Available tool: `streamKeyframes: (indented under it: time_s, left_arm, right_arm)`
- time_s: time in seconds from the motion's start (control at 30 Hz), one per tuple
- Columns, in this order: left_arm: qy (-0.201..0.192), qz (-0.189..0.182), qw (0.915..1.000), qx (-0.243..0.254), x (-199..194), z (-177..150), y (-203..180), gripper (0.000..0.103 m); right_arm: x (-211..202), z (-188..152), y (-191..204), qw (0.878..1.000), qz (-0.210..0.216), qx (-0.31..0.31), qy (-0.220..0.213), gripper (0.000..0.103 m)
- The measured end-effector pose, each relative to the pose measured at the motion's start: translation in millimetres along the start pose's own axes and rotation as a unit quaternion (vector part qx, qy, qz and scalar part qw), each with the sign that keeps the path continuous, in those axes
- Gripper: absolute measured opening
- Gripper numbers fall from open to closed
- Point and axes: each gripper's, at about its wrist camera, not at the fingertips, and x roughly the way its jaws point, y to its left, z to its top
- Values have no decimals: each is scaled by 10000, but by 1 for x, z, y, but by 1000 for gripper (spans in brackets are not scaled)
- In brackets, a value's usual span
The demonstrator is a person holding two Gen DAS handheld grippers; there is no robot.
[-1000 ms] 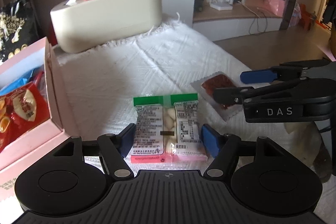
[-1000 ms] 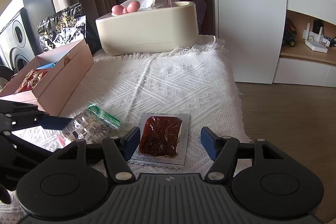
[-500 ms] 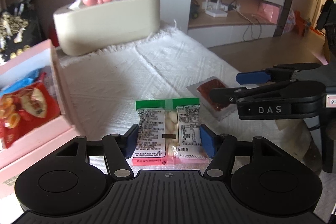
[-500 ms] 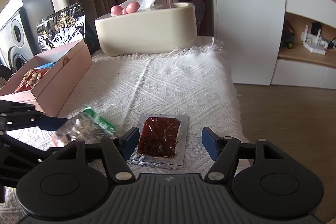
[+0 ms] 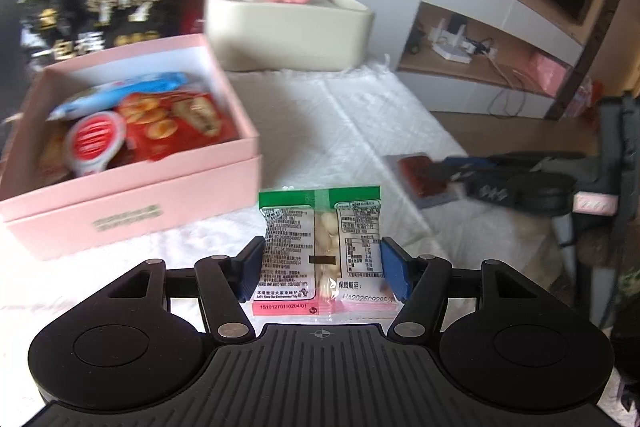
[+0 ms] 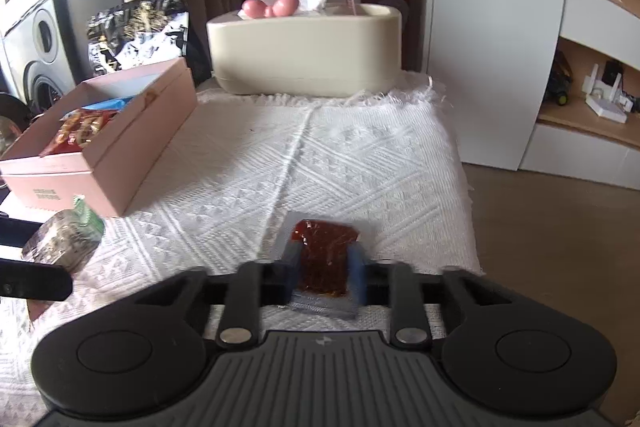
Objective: Organize snacks
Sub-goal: 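Carry the jerky into the pink box and release with the right tool while the left carries the peanuts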
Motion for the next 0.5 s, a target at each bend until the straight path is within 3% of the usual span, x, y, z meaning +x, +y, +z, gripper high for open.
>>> streamKeyframes:
  time_s: [0.27,0.37,0.5]
  left_arm:
    - [-428,366,9983,-172,-50,-9,11,67]
    - [-513,463,9975,-141,-61,-16,8,67]
    - [-491,569,9971,-110,-63,-27,7,67]
  right_arm:
    - [-55,23,32,9979,100,-373,-519,17]
    - [-62,27,43,9975,107,-496,-501,17]
    - [-57,24,35,9996,124,-88,-235,33]
